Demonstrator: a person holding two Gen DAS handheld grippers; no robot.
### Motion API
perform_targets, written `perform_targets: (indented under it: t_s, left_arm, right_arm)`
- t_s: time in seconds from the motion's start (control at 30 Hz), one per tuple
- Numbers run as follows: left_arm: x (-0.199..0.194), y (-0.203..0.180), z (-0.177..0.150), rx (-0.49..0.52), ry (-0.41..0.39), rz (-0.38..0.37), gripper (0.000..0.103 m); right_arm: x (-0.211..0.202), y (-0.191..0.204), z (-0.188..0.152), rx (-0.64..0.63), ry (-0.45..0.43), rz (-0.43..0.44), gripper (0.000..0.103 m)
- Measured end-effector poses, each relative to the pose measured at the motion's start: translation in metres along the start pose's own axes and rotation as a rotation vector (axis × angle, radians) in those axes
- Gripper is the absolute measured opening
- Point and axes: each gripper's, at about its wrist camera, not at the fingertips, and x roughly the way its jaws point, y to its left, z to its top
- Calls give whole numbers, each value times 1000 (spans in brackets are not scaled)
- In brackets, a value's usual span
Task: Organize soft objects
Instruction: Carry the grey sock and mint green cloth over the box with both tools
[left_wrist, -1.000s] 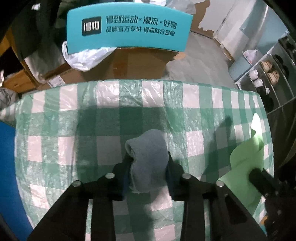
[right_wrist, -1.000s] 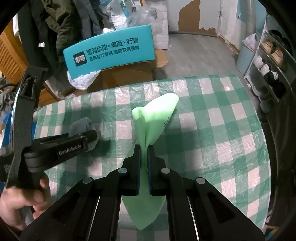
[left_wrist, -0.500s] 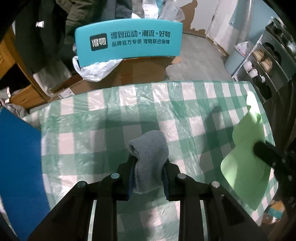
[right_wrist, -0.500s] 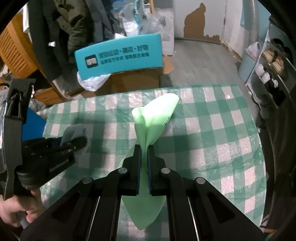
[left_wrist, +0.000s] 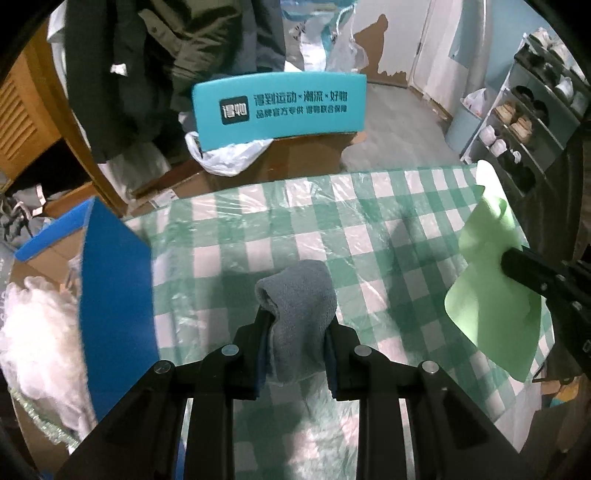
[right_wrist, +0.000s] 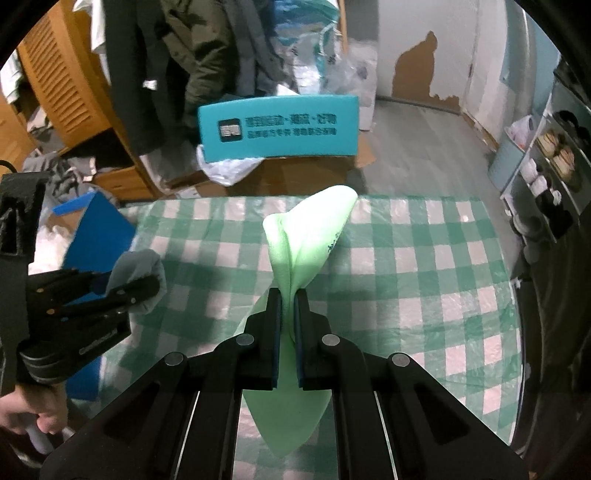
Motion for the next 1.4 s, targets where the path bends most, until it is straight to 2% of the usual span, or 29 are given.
perform_targets:
  t_s: [0.6,0.93,1.4]
  left_arm:
    - [-59,32,-43,-7,-68,45,25]
    - [-84,52,-54,-26,-101,41,25]
    - [-105,105,-68,-123,-132,73,25]
  right_arm:
    - [-42,60,-1,-85,-52,82,5]
    - [-52,93,6,-129,-75,124,5]
    - [-50,153,18,-192,-84,228,5]
